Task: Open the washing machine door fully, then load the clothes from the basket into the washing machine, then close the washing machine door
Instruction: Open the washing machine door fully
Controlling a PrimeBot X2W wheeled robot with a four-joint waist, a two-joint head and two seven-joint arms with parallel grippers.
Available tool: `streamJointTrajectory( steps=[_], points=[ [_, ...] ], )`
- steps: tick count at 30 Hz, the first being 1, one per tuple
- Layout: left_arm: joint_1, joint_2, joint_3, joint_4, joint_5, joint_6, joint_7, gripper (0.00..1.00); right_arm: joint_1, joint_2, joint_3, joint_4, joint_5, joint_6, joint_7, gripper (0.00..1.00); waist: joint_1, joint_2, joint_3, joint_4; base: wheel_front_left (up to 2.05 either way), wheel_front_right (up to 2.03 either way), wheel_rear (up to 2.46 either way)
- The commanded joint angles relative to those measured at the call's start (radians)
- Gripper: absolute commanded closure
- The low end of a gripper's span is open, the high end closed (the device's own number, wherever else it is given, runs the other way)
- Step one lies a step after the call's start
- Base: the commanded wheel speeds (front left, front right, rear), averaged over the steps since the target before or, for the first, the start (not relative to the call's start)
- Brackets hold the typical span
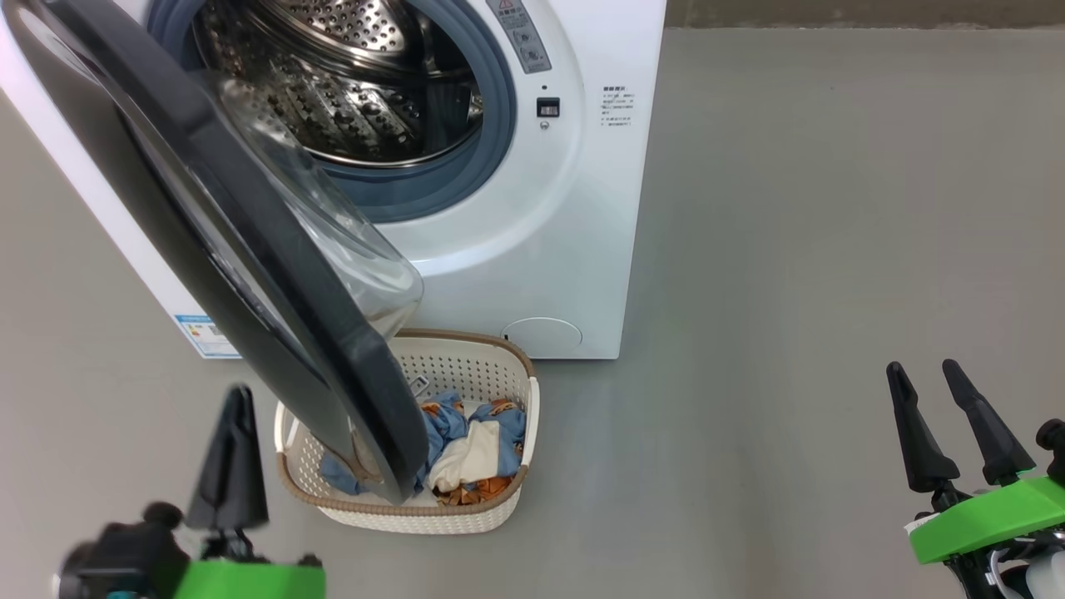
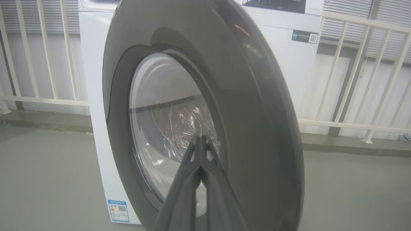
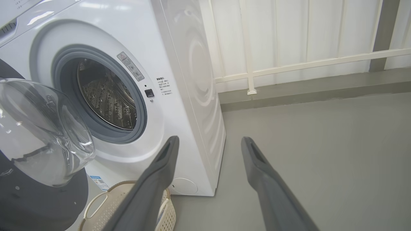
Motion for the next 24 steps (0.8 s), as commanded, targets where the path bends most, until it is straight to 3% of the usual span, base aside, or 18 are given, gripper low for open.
streamJointTrajectory(
  steps=[1, 5, 6, 10, 18, 24],
  points=[
    [-0.04, 0.013, 0.033, -0.051, -0.001, 0.009, -0.006, 1.0, -0.007, -0.02, 0.011, -0.028, -0.005, 0.006, -0.012, 0.0, 0.0, 0.0, 0.0, 0.001, 0.0, 0.0, 0.0],
    [-0.053, 0.013, 0.006, -0.207, 0.004, 0.037, -0.006, 1.0, -0.006, -0.019, 0.008, -0.034, -0.011, 0.006, -0.012, 0.0, 0.0, 0.0, 0.002, 0.002, 0.0, 0.0, 0.0],
    [-0.055, 0.013, -0.027, -0.288, 0.011, 0.044, -0.006, 1.0, -0.007, -0.02, 0.008, -0.036, -0.013, 0.006, -0.012, 0.0, 0.0, 0.0, 0.004, 0.001, 0.0, 0.0, 0.0],
    [-0.054, 0.013, -0.123, -0.386, 0.019, 0.047, -0.006, 1.0, -0.01, -0.02, 0.007, -0.04, -0.013, 0.006, -0.012, 0.0, 0.0, 0.0, 0.007, -0.002, 0.0, 0.0, 0.0],
    [-0.077, 0.013, -0.295, -0.316, -0.035, 0.054, -0.006, 1.0, -0.022, -0.017, 0.014, -0.037, -0.003, 0.006, -0.012, 0.0, 0.0, 0.0, 0.019, -0.018, 0.0, 0.0, 0.0],
    [-0.124, 0.013, -0.343, -0.2, -0.08, 0.051, -0.006, 1.0, -0.034, -0.017, 0.017, -0.035, 0.003, 0.006, -0.012, 0.0, 0.0, 0.0, 0.032, -0.035, 0.0, 0.0, 0.0]
  ],
)
